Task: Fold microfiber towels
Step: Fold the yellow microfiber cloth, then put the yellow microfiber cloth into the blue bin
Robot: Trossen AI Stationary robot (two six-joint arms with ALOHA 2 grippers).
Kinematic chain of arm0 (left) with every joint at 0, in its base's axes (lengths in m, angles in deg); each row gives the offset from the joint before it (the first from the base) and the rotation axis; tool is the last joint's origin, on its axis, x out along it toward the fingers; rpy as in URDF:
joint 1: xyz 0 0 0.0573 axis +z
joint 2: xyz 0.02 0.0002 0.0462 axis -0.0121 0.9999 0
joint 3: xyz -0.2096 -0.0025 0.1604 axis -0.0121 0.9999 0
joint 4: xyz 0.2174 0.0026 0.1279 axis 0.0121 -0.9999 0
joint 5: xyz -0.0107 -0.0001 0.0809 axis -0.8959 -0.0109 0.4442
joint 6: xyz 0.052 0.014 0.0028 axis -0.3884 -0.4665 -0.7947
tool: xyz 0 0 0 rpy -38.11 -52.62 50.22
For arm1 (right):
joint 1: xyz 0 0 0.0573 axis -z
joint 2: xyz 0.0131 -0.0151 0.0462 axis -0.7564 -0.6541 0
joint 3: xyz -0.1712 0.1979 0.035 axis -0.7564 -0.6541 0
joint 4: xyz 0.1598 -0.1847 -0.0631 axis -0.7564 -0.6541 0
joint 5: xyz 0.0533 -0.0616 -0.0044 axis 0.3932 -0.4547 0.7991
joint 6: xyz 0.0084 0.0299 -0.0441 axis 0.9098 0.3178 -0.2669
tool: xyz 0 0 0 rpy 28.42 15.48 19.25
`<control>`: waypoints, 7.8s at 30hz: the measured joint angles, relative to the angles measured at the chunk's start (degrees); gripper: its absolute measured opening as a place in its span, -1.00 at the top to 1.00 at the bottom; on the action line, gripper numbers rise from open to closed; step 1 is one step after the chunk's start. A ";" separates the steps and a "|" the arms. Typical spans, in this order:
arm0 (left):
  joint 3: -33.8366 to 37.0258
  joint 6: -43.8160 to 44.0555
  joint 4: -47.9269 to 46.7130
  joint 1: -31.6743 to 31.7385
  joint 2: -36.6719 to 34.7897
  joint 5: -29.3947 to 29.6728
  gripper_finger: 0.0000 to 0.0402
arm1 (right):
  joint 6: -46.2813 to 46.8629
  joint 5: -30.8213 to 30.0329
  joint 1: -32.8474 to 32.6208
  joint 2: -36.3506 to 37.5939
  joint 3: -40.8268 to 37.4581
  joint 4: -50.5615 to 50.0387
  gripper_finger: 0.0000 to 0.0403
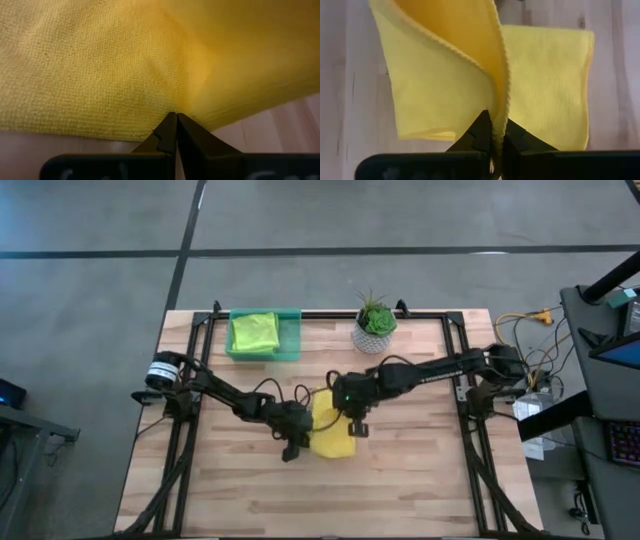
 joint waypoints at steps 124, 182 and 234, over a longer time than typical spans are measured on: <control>-25.29 -7.55 -49.67 -10.38 10.12 37.67 0.97 | 38.00 -9.36 -17.48 31.88 -29.61 29.32 0.46; -65.77 -37.87 -85.92 61.86 -14.96 19.38 1.00 | 27.67 -19.76 -10.56 35.72 -29.61 28.83 0.48; -26.08 -40.54 -80.21 63.57 -23.51 8.85 1.00 | 33.94 -16.26 -9.27 36.32 -27.29 28.94 0.48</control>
